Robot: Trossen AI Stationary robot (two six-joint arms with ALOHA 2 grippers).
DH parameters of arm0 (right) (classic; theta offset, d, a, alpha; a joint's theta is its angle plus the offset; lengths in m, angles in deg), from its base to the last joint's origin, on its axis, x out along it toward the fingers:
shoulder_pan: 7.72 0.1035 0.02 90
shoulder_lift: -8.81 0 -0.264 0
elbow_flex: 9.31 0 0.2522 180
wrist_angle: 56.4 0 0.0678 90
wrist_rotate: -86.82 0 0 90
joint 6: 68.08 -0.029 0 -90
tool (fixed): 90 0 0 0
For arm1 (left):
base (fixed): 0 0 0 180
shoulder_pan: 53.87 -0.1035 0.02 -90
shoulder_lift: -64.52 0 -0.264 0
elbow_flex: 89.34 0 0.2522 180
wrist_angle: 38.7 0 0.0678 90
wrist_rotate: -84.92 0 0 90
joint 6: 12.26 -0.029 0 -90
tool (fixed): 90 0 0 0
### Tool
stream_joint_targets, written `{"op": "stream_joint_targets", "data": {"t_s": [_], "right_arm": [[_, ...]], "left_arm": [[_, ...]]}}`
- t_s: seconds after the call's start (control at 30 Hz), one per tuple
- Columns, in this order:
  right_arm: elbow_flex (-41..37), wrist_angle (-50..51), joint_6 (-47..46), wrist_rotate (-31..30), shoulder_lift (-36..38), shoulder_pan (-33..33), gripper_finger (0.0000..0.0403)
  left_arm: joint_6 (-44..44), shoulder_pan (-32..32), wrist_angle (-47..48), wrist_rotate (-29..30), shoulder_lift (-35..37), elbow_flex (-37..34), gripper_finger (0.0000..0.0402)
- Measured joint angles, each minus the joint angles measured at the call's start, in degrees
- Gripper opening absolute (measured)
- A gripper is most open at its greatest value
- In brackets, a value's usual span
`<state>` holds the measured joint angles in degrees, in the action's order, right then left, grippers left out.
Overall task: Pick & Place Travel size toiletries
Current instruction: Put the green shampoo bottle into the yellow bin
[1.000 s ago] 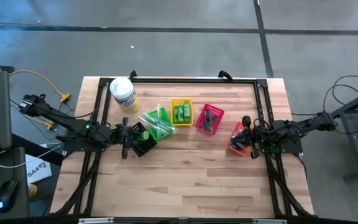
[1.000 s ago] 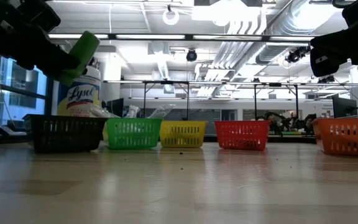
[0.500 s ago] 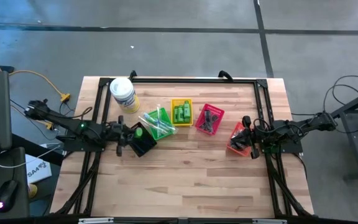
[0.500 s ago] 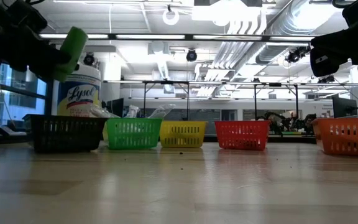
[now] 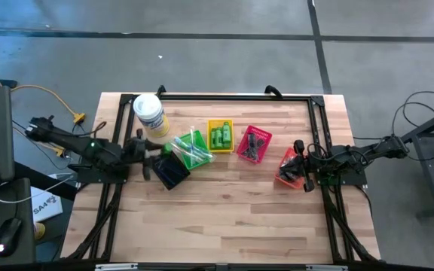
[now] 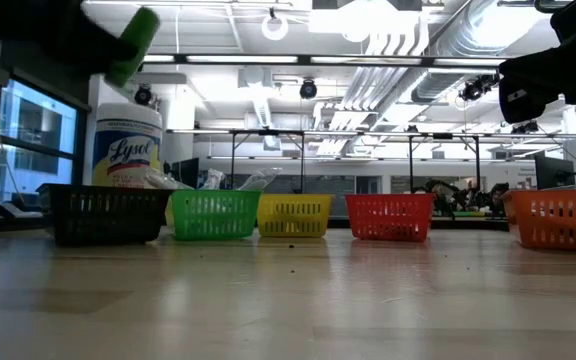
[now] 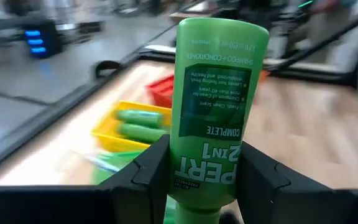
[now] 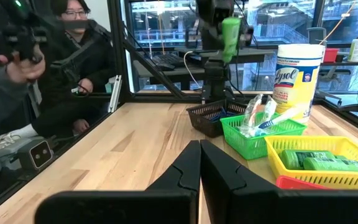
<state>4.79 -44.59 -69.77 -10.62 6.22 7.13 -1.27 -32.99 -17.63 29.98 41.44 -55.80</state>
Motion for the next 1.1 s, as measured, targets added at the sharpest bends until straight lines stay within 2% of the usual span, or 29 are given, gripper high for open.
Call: {"op": "stream_joint_targets", "data": {"t_s": [0.1,0.27,0.4,0.57,0.8,1.1], "right_arm": [[0.0,0.0,0.0,0.0,0.0,0.0,0.0002],[0.0,-0.1,0.0,-0.1,0.0,0.0,0.0002],[0.0,-0.1,-0.1,-0.1,0.0,0.0,0.0002],[0.0,-0.1,-0.2,0.0,0.0,0.0,0.0002],[0.0,-0.1,-0.1,0.1,0.0,0.0,0.0002],[0.0,-0.1,0.1,0.1,-0.1,0.0,0.0002]], "left_arm": [[0.2,-0.7,8.3,5.1,-7.1,9.7,0.0133],[0.0,-8.1,23.9,5.7,-22.2,27.8,0.0133],[-5.2,-16.5,34.4,2.9,-35.3,40.7,0.0133],[-13.4,-25.2,43.6,-3.3,-50.6,53.1,0.0133],[-29.5,-30.8,46.4,-10.7,-65.4,64.8,0.0133],[-53.3,-30.6,43.5,-11.4,-73.1,71.0,0.0133]]}}
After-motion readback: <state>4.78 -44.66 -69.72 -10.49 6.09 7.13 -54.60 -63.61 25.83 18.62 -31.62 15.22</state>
